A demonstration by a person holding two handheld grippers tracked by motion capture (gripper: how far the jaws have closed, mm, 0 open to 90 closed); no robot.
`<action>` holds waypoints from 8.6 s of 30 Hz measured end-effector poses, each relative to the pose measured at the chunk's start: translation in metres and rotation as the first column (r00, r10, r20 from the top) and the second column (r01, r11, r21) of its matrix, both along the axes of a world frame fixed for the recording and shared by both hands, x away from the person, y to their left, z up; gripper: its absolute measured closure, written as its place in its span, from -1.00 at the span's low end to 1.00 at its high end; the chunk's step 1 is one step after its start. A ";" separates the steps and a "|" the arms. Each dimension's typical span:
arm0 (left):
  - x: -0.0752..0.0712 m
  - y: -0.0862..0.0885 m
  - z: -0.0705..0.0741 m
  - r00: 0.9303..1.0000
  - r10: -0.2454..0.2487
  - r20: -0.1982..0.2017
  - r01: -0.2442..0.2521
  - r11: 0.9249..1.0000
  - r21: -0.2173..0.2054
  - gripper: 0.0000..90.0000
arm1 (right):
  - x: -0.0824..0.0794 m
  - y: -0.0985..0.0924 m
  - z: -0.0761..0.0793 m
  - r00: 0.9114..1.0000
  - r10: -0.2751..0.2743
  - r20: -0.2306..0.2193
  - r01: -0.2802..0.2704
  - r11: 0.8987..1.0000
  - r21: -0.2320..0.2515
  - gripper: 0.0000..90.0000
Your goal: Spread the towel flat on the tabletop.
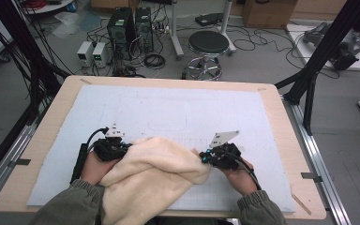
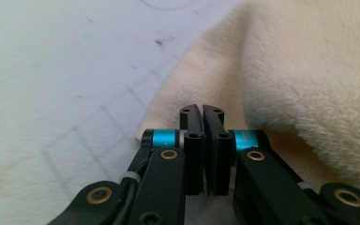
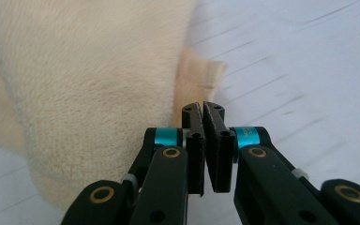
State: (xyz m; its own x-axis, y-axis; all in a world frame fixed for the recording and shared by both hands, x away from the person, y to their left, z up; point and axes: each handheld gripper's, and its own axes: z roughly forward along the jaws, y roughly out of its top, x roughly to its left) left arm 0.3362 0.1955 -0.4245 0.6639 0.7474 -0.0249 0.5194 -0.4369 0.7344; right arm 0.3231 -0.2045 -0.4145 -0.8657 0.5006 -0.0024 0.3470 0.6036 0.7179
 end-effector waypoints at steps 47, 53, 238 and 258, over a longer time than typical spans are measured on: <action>0.014 0.023 0.028 0.998 0.059 0.005 -0.057 0.989 -0.136 0.86 | 0.040 -0.013 0.013 0.995 -0.088 0.055 0.085 0.995 0.050 0.91; 0.017 0.026 0.057 0.995 0.066 0.081 -0.050 0.982 -0.180 0.86 | 0.037 -0.020 0.047 0.988 -0.088 0.124 0.073 0.991 0.116 0.91; -0.063 0.050 0.016 0.973 -0.225 0.059 0.232 0.953 -0.193 0.19 | -0.031 -0.005 0.017 0.993 0.049 0.107 -0.058 0.995 0.085 0.22; -0.074 0.029 0.045 0.967 -0.226 0.115 0.246 0.946 -0.213 0.92 | -0.040 0.009 0.023 0.980 0.182 0.082 -0.186 0.982 0.043 0.82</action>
